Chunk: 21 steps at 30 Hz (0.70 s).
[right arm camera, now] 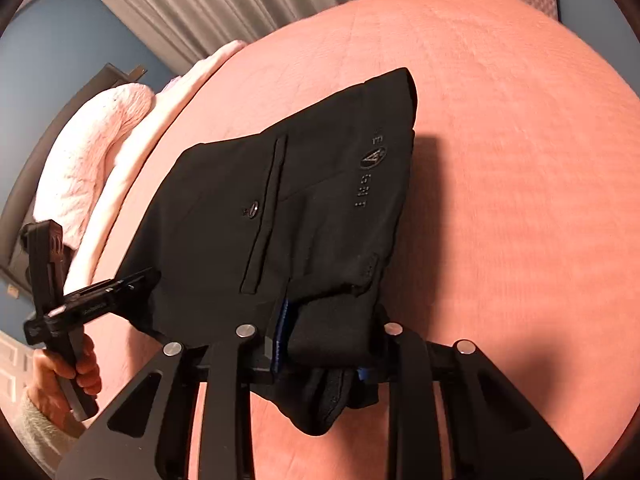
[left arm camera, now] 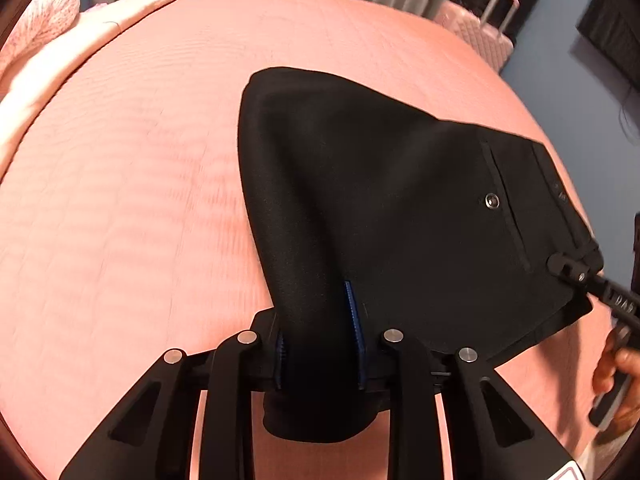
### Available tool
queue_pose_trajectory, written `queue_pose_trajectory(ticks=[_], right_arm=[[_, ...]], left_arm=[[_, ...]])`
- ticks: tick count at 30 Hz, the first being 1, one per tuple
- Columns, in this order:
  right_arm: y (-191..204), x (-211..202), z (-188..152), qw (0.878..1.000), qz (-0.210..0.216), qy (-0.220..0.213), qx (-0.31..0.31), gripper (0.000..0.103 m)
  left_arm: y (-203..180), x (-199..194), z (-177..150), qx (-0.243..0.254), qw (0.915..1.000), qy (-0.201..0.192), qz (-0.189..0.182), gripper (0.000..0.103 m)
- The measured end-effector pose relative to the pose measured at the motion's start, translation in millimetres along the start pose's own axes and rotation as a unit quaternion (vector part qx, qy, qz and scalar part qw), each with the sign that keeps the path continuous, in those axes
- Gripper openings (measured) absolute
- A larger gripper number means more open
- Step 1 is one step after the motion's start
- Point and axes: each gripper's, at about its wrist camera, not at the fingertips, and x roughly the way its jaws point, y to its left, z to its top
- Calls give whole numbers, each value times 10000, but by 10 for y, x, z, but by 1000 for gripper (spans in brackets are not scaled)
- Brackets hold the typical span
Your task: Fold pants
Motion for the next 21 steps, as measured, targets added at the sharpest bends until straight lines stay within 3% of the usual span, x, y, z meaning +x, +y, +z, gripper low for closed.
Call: queue_pose_trajectory(ticks=[6,8,9,11,14,16,17,19,21], right_arm=[[124,-521,-948,9997,-4,215,121,25],[155,-644,-1254,9995,-57,278,131,25],[155,-668,-1317,9995,-108,267,129,27],[105,-718,-1393,9987,-394,258,178,40],[163,-1104,-1270,9956,-762,-440,317,39],[423,-1250,-1068,9943,-722,-773,-129,37],[596,-1199,-931,9949,-584,-723,-394,33],[874,-984,-691,9934,-489,-673,-796,32],[981,-772,-530,9934,-462,-622,-845,32]], left_arm=[[-154,-423,-869,-66,9998,162,-20,24],[-259,-499,-1121,104,9997,144,191,26],[-314,-516,-1204,181,9993,107,310,29],[-426,-565,-1287,293,9971,-12,707,43],[-531,-866,-1153,197,9920,-487,1148,46],[-644,-1041,-929,295,9873,-852,1306,70],[-711,-1038,-803,353,9862,-934,1317,75],[-843,-856,-507,522,9838,-957,1426,76],[-930,-484,-239,634,9823,-626,1649,74]])
